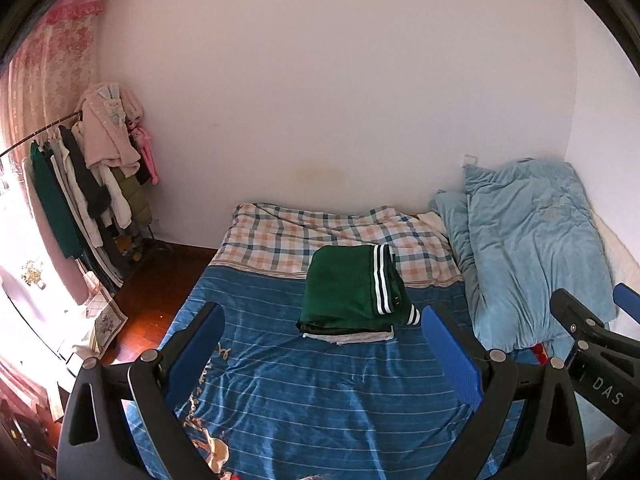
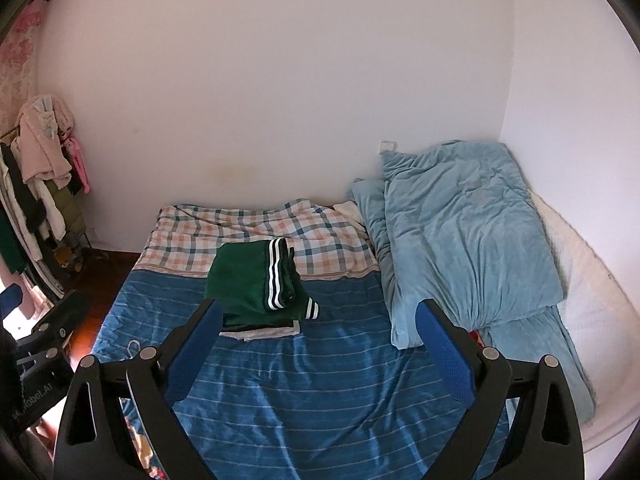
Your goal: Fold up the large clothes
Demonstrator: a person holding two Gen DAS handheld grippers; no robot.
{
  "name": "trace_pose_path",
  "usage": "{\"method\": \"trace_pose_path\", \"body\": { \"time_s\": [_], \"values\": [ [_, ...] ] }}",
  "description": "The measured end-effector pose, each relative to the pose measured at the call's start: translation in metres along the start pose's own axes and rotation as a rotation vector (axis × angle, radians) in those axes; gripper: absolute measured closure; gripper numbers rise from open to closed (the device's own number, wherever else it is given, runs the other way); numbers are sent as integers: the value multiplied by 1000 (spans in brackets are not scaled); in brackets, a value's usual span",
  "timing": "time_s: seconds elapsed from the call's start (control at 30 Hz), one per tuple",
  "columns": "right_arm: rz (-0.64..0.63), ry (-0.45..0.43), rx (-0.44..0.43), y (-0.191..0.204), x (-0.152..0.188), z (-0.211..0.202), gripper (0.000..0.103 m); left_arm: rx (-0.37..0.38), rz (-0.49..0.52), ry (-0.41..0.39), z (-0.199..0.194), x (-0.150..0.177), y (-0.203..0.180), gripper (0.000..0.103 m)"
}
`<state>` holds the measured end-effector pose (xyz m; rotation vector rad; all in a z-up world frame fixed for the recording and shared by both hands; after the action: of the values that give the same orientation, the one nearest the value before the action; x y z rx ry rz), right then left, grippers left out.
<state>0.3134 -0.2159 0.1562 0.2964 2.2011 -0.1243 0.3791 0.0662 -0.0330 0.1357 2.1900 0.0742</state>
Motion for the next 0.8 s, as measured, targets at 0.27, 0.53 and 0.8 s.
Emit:
{"method": "trace_pose_path", "body": {
  "time_s": [0.27, 0.53, 0.8],
  "values": [
    [-12, 8, -21, 5, 4, 4, 4, -4, -11, -6, -3, 0, 4, 2],
    [-8, -2, -21, 6, 6, 2, 4, -8, -5, -17, -5, -5, 5, 2],
    [-8, -7, -28, 8, 4, 2, 4, -14, -5, -34, -11, -9, 5, 2]
  ]
}}
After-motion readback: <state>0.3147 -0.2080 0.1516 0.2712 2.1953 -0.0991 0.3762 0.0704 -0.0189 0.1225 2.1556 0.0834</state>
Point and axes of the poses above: each gripper's, at about its wrist camera, not at the fingertips, and z roughly the way its jaws point, y to its left, x to its underside, the point moved 6 cm from there along z, roughly the way its jaws point, and after that the axes turned 7 degrees about z, right-handed, at the moved point
